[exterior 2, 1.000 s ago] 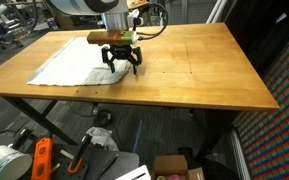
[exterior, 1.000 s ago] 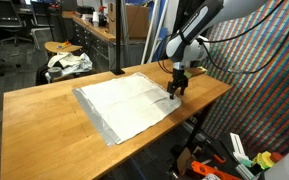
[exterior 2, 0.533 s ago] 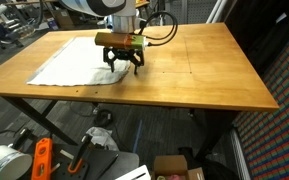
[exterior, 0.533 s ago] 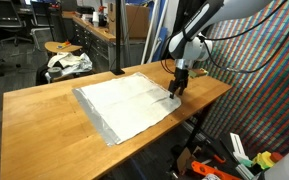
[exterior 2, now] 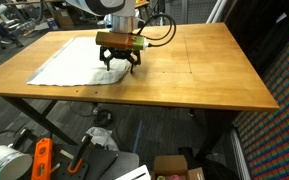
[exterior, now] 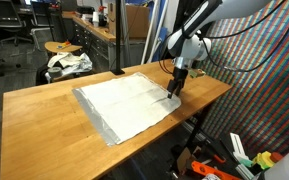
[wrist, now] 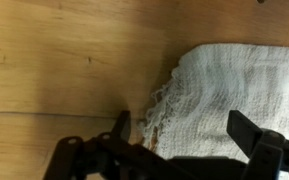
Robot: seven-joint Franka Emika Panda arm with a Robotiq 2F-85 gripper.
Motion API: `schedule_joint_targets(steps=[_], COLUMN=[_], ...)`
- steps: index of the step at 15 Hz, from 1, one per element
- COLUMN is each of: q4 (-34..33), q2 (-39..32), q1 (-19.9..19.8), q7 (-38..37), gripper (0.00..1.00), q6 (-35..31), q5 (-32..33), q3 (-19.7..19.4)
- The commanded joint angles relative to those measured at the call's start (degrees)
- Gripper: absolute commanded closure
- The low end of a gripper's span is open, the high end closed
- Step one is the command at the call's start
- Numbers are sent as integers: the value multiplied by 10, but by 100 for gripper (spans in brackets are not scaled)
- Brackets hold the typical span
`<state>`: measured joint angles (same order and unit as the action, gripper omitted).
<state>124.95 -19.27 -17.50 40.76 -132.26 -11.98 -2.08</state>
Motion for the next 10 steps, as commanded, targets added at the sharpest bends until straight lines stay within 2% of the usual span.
schedule_joint_targets(steps=[1, 3, 4, 5, 6, 10], q4=[-18, -19, -20, -21, -23, -27], q2=[-12, -13, -15, -16, -18, -25], q1=[3, 6, 7, 8, 8, 8], q7=[28, 29, 27, 26, 27, 25], gripper=[0, 0, 25, 26, 32, 65], q6=[31, 35, 36, 38, 41, 45], q5=[-12, -8, -6, -6, -5, -1], q3=[8, 7, 5, 5, 4, 3])
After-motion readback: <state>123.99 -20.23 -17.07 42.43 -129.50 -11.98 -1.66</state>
